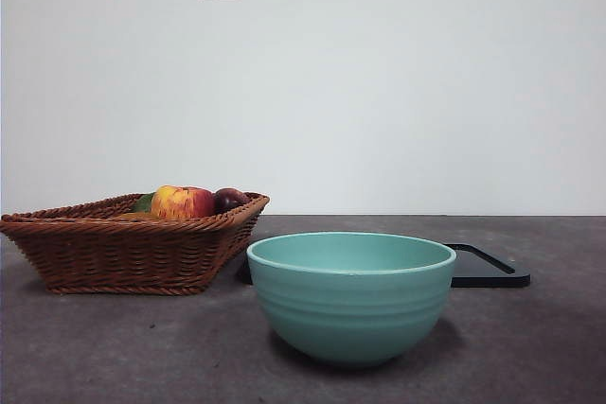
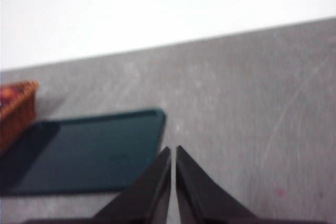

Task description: Pick up the wifruite, put it on the bowl, pick up the plate, put it on desk

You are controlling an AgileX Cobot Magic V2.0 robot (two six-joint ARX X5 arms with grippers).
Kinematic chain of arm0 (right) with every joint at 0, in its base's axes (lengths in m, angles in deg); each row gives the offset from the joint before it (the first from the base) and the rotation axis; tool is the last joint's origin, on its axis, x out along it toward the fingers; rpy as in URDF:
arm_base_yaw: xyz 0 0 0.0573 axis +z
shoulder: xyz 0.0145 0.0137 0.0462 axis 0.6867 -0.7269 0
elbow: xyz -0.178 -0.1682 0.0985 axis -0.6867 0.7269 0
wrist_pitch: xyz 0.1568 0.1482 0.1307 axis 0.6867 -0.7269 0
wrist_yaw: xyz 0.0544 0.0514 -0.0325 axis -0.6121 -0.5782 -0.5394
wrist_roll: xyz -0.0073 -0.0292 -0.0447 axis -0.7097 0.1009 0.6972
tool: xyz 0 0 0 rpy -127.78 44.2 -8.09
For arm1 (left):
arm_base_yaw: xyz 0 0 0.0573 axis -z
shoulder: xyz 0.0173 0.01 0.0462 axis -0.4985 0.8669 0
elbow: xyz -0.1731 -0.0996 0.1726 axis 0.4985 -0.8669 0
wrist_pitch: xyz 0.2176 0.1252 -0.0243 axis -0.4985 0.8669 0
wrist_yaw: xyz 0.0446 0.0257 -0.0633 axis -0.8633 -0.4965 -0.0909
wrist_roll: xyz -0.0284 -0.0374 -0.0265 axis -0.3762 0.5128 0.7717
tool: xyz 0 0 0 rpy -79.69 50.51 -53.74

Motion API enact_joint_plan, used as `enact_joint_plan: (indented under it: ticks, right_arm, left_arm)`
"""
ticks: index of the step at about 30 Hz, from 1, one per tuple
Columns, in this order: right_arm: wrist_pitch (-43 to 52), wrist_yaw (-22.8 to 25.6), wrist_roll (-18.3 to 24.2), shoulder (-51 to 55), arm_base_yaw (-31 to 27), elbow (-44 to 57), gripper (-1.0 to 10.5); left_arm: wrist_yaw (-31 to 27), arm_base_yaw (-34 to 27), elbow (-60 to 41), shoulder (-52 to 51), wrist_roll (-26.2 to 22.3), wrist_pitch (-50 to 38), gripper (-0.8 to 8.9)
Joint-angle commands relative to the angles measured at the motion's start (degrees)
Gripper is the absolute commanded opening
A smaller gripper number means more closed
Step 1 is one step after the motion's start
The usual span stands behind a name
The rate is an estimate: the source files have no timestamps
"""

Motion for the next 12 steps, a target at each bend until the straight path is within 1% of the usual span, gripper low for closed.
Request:
enact_joint_plan:
  ticks: [1,7,10,12]
  right_arm:
    - [1.0,0.1,-0.9,0.1,0.0,-3.3,0.1]
    - [-0.3,0.0,-0.6,-0.4,0.0,-10.2,0.1]
    - [-3.0,0.0,-0.1,-1.9,0.0,-14.8,0.1]
    - [-5.3,-0.2,1.1,-3.3,0.0,-18.0,0.1]
  left_arm:
    - [0.3,-0.2,3.9,0.2,1.3,-0.7,0.1]
    - [0.3,-0.2,13.4,2.9,0.8,3.2,0.1]
    - [1.3,-0.2,18.7,5.3,-1.2,4.8,0.1]
    - [2.3,-0.2,22.1,7.2,-2.7,6.1,0.1]
